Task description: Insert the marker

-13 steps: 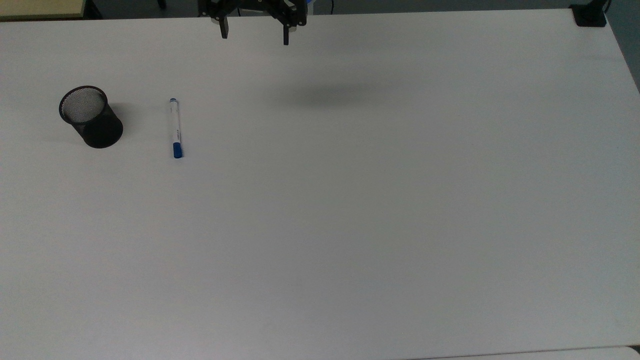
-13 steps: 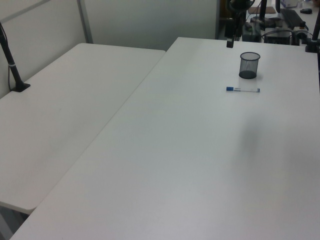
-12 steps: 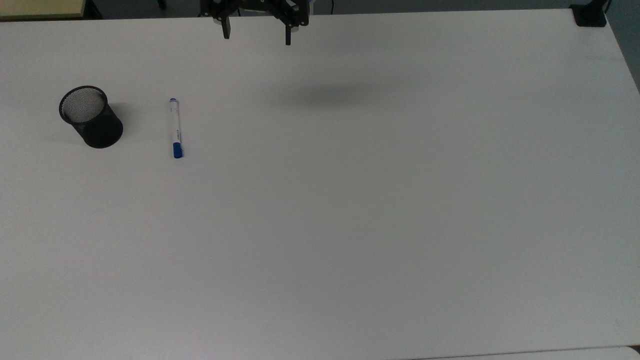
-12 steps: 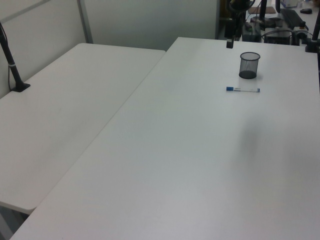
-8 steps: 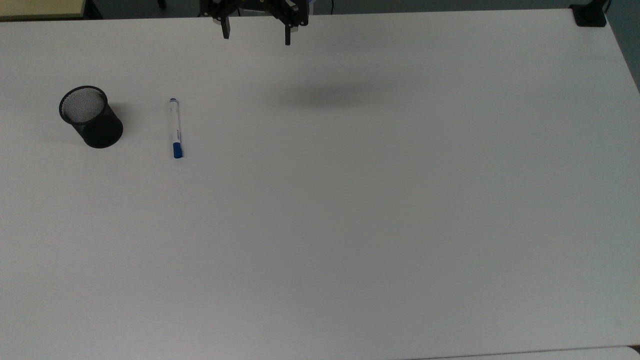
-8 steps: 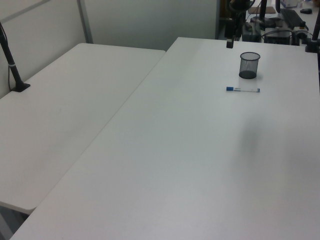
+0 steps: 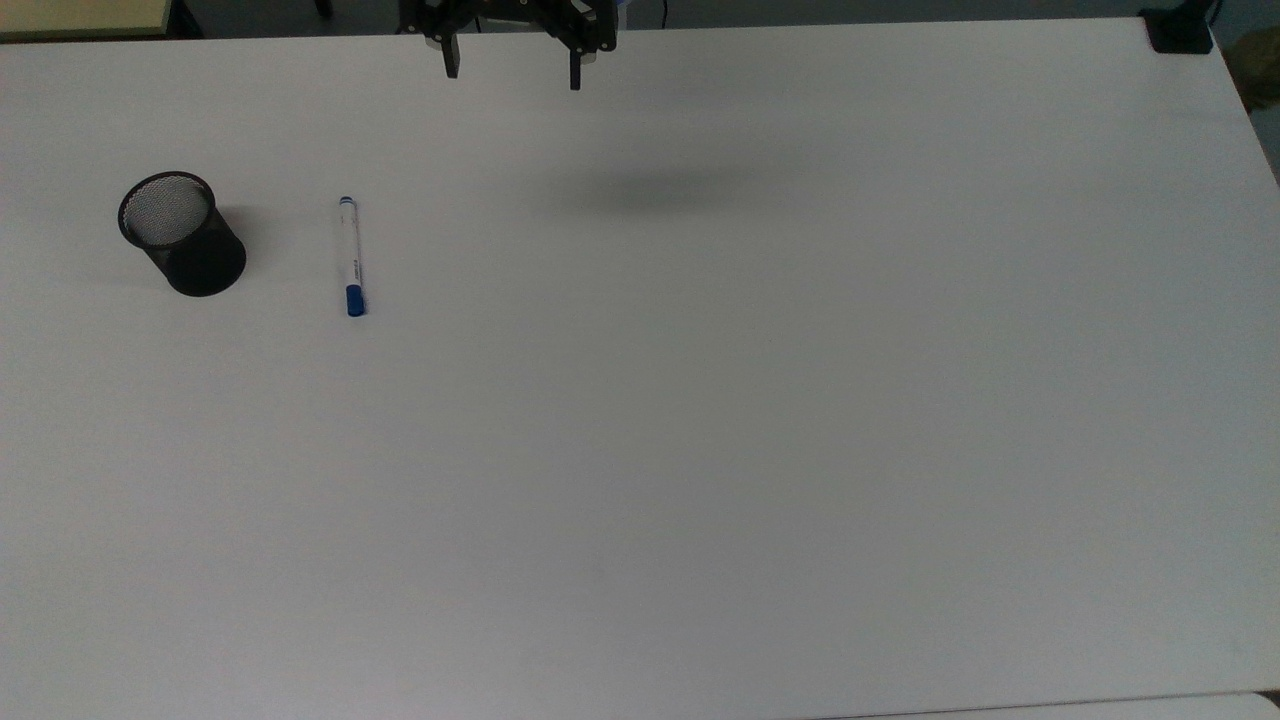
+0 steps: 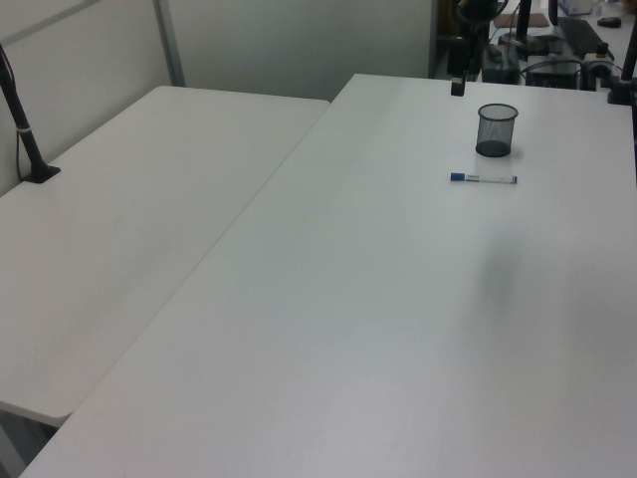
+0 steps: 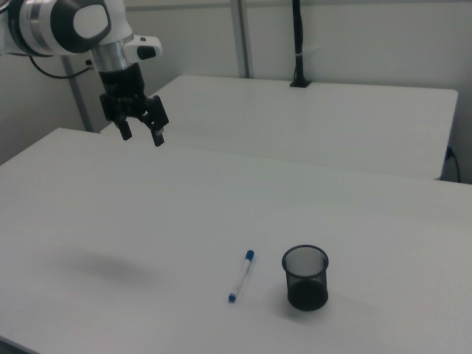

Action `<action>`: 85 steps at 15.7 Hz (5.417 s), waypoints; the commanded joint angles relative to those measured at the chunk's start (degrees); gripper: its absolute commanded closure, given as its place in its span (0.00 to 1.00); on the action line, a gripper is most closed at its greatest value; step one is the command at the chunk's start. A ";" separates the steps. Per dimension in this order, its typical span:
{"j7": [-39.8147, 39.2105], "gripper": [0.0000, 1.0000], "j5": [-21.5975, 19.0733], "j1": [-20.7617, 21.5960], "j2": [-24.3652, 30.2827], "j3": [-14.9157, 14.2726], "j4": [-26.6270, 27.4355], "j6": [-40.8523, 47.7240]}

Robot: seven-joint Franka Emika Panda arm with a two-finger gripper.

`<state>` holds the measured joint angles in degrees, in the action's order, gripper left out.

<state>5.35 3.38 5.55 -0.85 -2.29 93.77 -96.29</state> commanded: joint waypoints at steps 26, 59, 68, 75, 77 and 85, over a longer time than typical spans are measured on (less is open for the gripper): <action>-22.67 0.47 2.59 -17.59 -20.76 -0.26 10.73 -29.12; -20.64 0.80 -2.24 -26.11 -8.47 -0.26 8.09 -39.49; -28.91 0.81 -2.42 -30.69 -8.20 -0.26 15.03 -52.77; -28.64 0.80 -3.21 -31.30 -9.34 -0.26 21.98 -63.75; -28.82 0.80 -3.21 -31.30 -9.87 -0.26 21.98 -63.67; -27.50 0.00 -3.91 -30.69 -9.52 0.18 21.63 -60.08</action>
<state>-21.53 1.55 -25.59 -11.56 -2.55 114.70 -158.52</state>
